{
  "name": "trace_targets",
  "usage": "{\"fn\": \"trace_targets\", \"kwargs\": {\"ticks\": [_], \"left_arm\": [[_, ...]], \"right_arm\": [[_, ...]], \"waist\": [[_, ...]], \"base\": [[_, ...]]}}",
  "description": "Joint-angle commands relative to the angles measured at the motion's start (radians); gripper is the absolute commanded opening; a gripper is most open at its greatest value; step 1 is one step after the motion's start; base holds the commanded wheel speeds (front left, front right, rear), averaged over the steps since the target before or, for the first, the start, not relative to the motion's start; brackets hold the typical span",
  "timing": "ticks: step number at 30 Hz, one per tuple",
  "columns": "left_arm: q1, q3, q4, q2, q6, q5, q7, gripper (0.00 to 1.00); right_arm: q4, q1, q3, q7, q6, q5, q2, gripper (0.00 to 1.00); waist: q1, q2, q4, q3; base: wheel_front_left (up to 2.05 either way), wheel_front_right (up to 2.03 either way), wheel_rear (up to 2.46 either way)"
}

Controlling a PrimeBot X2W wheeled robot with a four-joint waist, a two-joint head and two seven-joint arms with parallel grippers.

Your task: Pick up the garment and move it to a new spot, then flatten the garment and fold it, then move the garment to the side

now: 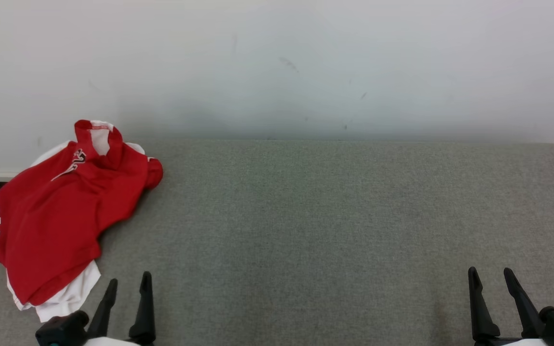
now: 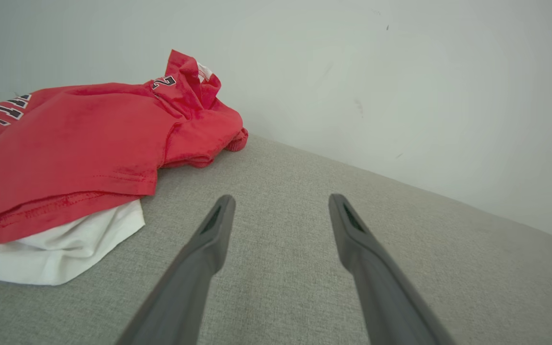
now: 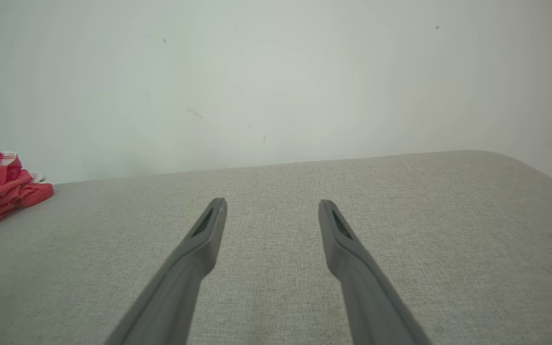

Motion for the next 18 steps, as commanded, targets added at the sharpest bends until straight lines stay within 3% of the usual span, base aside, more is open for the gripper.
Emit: {"fn": "trace_targets", "kwargs": {"ticks": [1, 18], "left_arm": [[0.002, 0.0, -0.003, 0.012, 0.0, 0.028, -0.008, 1.0], [0.016, -0.002, 0.024, 0.016, 0.001, 0.157, -0.043, 1.0]], "right_arm": [[-0.002, 0.009, 0.0, -0.011, 0.001, -0.022, 0.001, 1.0], [0.008, 0.017, -0.019, -0.044, 0.001, -0.11, 0.004, 1.0]], "waist": [[0.0, 0.0, 0.0, 0.0], [0.0, 0.0, -0.001, -0.006]], "base": [[0.0, 0.0, 0.0], [0.0, 0.0, 0.0]]}}
